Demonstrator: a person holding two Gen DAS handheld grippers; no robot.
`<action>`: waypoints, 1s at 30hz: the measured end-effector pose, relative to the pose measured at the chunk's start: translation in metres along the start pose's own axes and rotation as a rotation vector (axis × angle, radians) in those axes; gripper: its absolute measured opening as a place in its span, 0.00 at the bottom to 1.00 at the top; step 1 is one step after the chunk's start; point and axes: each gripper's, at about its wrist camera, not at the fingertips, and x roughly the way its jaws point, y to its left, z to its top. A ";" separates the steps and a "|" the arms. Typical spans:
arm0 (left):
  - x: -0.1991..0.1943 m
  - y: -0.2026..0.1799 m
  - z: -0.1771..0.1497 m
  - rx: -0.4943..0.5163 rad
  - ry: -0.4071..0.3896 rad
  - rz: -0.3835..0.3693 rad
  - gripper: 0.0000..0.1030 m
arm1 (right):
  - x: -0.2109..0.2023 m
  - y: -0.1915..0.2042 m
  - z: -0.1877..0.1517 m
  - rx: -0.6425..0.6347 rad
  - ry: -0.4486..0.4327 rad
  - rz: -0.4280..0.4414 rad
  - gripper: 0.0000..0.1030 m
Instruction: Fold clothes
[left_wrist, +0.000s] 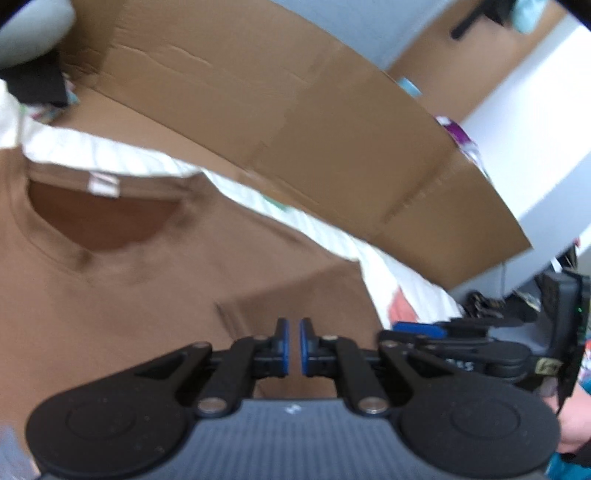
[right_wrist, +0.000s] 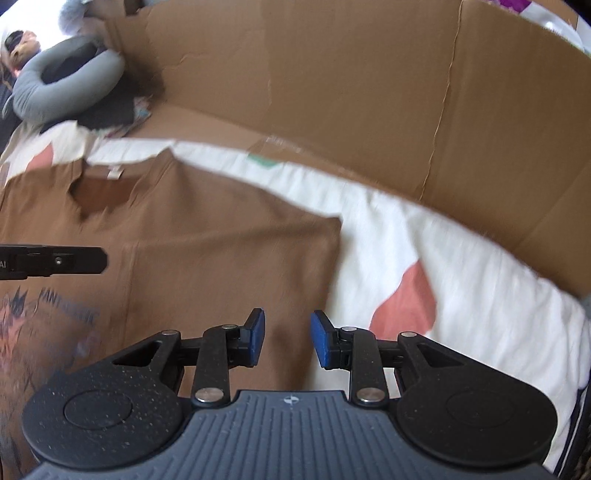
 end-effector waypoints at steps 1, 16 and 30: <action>0.003 -0.004 -0.005 0.013 0.019 -0.007 0.08 | 0.000 0.002 -0.006 -0.010 0.006 -0.003 0.33; 0.010 -0.023 -0.061 0.101 0.177 -0.016 0.09 | -0.022 0.003 -0.074 0.001 0.072 -0.021 0.33; -0.029 -0.029 -0.063 0.131 0.193 0.023 0.17 | -0.055 0.015 -0.096 0.023 0.051 -0.099 0.33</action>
